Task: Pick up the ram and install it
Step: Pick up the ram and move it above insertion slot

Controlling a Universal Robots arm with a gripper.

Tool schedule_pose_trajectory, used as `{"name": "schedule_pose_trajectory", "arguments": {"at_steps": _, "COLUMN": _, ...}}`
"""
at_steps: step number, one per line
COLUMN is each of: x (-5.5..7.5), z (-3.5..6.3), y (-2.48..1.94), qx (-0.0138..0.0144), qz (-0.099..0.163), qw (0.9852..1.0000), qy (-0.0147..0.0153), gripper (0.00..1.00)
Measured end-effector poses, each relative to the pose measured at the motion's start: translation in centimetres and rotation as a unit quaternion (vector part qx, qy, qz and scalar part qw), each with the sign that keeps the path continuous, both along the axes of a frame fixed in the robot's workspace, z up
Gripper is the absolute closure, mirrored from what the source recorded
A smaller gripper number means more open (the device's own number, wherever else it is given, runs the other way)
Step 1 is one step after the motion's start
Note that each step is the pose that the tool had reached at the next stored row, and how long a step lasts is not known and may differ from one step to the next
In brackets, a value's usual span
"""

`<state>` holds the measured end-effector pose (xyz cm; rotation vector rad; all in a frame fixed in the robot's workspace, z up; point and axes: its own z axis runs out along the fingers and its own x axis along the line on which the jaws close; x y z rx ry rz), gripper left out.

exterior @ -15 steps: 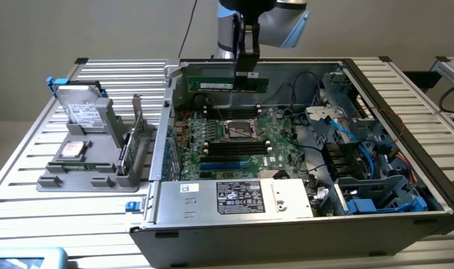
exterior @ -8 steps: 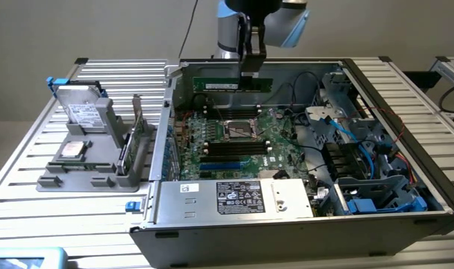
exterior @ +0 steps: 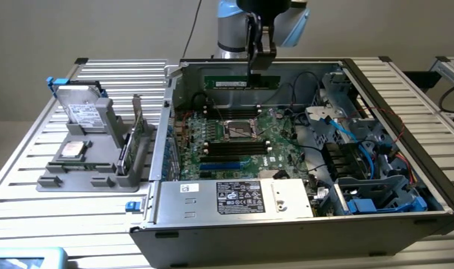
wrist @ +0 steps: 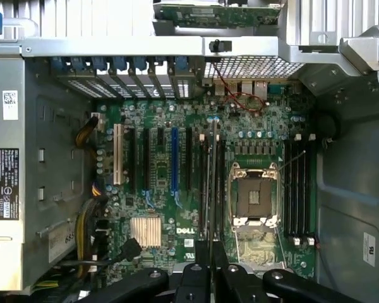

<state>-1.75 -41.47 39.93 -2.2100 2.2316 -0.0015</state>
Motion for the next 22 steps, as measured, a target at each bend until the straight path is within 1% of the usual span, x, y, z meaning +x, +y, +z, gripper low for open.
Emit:
{"name": "schedule_pose_trajectory", "arguments": {"at_steps": 2, "x": 0.0, "z": -0.06, "y": 0.21, "qx": 0.0000, "qz": 0.006, "qw": 1.0000, "qy": -0.0043, "gripper": 0.86}}
{"name": "schedule_pose_trajectory", "arguments": {"at_steps": 3, "x": 0.0, "z": -0.08, "y": 0.33, "qx": 0.0000, "qz": 0.008, "qw": 1.0000, "qy": -0.0050, "gripper": 0.86}}
{"name": "schedule_pose_trajectory", "arguments": {"at_steps": 4, "x": 0.0, "z": -0.11, "y": 0.50, "qx": 0.0001, "qz": 0.009, "qw": 0.9999, "qy": -0.0052, "gripper": 0.86}}
{"name": "schedule_pose_trajectory", "arguments": {"at_steps": 5, "x": 0.0, "z": -0.11, "y": 0.58, "qx": -0.0001, "qz": 0.009, "qw": 0.9999, "qy": -0.0052, "gripper": 0.86}}
{"name": "schedule_pose_trajectory", "arguments": {"at_steps": 10, "x": 0.0, "z": -0.12, "y": 0.58, "qx": 0.0000, "qz": 0.009, "qw": 0.9999, "qy": -0.0053, "gripper": 0.86}}
{"name": "schedule_pose_trajectory", "arguments": {"at_steps": 12, "x": 0.0, "z": -0.12, "y": 0.73, "qx": -0.0003, "qz": 0.009, "qw": 0.9999, "qy": -0.0052, "gripper": 0.86}}
{"name": "schedule_pose_trajectory", "arguments": {"at_steps": 13, "x": 0.0, "z": -0.14, "y": 0.95, "qx": -0.0009, "qz": 0.009, "qw": 0.9999, "qy": -0.0053, "gripper": 0.86}}
{"name": "schedule_pose_trajectory", "arguments": {"at_steps": 15, "x": 0.0, "z": -0.27, "y": 1.51, "qx": -0.0033, "qz": 0.009, "qw": 0.9999, "qy": -0.0052, "gripper": 0.86}}
{"name": "schedule_pose_trajectory", "arguments": {"at_steps": 16, "x": 0.0, "z": -0.34, "y": 1.77, "qx": -0.0050, "qz": 0.009, "qw": 0.9999, "qy": -0.0052, "gripper": 0.86}}
{"name": "schedule_pose_trajectory", "arguments": {"at_steps": 17, "x": 0.0, "z": -0.38, "y": 2.04, "qx": -0.0074, "qz": 0.009, "qw": 0.9999, "qy": -0.0052, "gripper": 0.86}}
{"name": "schedule_pose_trajectory", "arguments": {"at_steps": 18, "x": 0.0, "z": -0.43, "y": 2.23, "qx": -0.0091, "qz": 0.009, "qw": 0.9999, "qy": -0.0052, "gripper": 0.86}}
{"name": "schedule_pose_trajectory", "arguments": {"at_steps": 19, "x": 0.0, "z": -0.49, "y": 2.33, "qx": -0.0097, "qz": 0.009, "qw": 0.9999, "qy": -0.0051, "gripper": 0.86}}
{"name": "schedule_pose_trajectory", "arguments": {"at_steps": 22, "x": 0.0, "z": -0.78, "y": 2.33, "qx": -0.0097, "qz": 0.005, "qw": 0.9999, "qy": -0.0052, "gripper": 0.86}}
